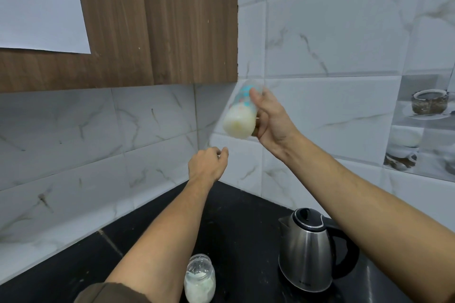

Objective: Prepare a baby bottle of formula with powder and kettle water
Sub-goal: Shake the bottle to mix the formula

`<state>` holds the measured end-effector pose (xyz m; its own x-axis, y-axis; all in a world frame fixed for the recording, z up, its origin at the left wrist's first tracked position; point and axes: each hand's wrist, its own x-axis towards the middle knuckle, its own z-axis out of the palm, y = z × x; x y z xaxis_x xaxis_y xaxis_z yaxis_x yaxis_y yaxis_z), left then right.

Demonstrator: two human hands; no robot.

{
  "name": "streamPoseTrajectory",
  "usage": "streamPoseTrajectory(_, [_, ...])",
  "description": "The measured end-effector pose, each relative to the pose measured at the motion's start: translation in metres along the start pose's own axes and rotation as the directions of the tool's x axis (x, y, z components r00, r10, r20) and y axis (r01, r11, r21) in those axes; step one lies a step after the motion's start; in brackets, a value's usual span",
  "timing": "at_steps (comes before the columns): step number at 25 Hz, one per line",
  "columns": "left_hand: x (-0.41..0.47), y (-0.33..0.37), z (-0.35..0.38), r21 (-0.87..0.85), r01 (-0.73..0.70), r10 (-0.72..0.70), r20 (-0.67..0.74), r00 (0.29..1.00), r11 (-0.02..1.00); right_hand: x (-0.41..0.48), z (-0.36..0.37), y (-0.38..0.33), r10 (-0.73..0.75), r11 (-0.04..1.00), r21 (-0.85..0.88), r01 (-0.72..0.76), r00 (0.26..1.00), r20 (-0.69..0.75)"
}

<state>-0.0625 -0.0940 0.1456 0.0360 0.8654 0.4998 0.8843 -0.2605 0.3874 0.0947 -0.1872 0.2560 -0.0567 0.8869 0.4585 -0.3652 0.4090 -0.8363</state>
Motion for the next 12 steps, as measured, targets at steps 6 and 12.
streamPoseTrajectory(6, [0.000,-0.001,-0.002,-0.009,0.012,-0.012,0.000,1.000,1.000,0.005,-0.003,0.002,0.003,0.983,0.175,0.054,0.951,-0.310])
streamPoseTrajectory(12, [-0.003,0.004,-0.001,-0.002,0.002,-0.002,0.012,1.000,1.000,-0.010,0.002,0.001,-0.085,0.994,-0.074,0.081,0.995,-0.046])
